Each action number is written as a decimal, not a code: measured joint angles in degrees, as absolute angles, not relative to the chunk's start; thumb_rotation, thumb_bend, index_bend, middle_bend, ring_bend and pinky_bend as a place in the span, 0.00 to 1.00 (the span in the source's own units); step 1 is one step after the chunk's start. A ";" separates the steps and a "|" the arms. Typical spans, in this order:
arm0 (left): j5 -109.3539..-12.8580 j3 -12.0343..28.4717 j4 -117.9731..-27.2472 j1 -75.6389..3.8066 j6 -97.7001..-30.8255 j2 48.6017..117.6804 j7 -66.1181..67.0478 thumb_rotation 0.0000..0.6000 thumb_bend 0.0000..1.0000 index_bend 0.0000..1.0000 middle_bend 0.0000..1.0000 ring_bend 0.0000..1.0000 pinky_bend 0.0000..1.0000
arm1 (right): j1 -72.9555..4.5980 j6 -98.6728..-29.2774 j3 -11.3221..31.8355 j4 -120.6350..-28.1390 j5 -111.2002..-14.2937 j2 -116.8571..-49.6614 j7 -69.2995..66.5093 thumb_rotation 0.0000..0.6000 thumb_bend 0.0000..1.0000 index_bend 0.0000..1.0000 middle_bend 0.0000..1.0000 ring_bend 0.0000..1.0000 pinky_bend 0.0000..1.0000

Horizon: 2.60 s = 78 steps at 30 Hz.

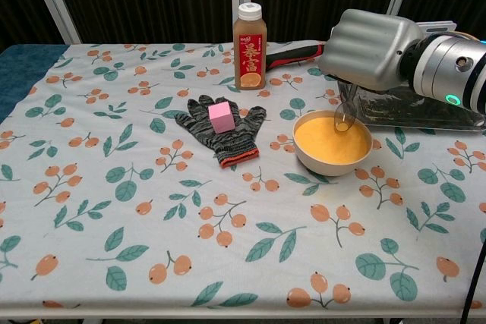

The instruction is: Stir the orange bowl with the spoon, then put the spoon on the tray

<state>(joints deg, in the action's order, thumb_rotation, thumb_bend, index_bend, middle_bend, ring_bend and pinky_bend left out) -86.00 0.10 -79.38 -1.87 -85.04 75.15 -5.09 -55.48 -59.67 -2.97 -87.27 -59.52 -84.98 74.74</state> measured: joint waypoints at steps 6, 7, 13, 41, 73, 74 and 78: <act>-85.81 0.11 -78.90 -1.98 -84.59 75.42 -5.44 1.00 0.04 0.10 0.10 0.10 0.13 | -56.23 -58.52 -3.97 -84.06 -60.40 -87.62 78.20 1.00 0.43 0.74 0.96 0.95 1.00; -85.77 0.10 -78.79 -1.97 -84.55 75.49 -5.54 1.00 0.04 0.10 0.10 0.10 0.13 | -56.32 -58.40 -4.11 -83.84 -60.57 -88.01 78.69 1.00 0.43 0.74 0.96 0.95 1.00; -85.63 0.04 -78.01 -1.94 -84.30 75.90 -6.26 1.00 0.04 0.10 0.10 0.10 0.13 | -56.77 -57.44 -5.08 -82.85 -61.13 -90.84 82.09 1.00 0.43 0.75 0.96 0.95 1.00; -86.36 0.10 -78.34 -1.82 -85.25 75.68 -6.12 1.00 0.04 0.10 0.10 0.10 0.13 | -56.48 -59.59 -6.24 -86.84 -70.55 -85.21 85.38 1.00 0.43 0.76 0.97 0.95 1.00; -86.34 -0.07 -77.23 -1.51 -85.36 76.41 -7.25 1.00 0.04 0.10 0.10 0.10 0.13 | -55.50 -57.86 -6.05 -85.90 -74.75 -87.88 96.31 1.00 0.43 0.75 0.97 0.95 1.00; -86.31 -0.10 -77.17 -1.50 -85.27 76.45 -7.27 1.00 0.04 0.10 0.10 0.10 0.13 | -55.40 -57.65 -6.04 -85.70 -74.59 -88.29 96.31 1.00 0.43 0.75 0.97 0.95 1.00; -86.33 -0.25 -76.95 -1.46 -85.12 76.58 -7.34 1.00 0.04 0.10 0.10 0.10 0.13 | -54.83 -57.19 -6.02 -83.74 -74.21 -89.66 96.35 1.00 0.43 0.75 0.97 0.95 1.00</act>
<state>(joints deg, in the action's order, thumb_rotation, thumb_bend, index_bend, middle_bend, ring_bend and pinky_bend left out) -86.33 -0.25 -76.95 -1.46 -85.12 76.58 -7.34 -54.83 -57.19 -6.02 -83.74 -74.21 -89.66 96.35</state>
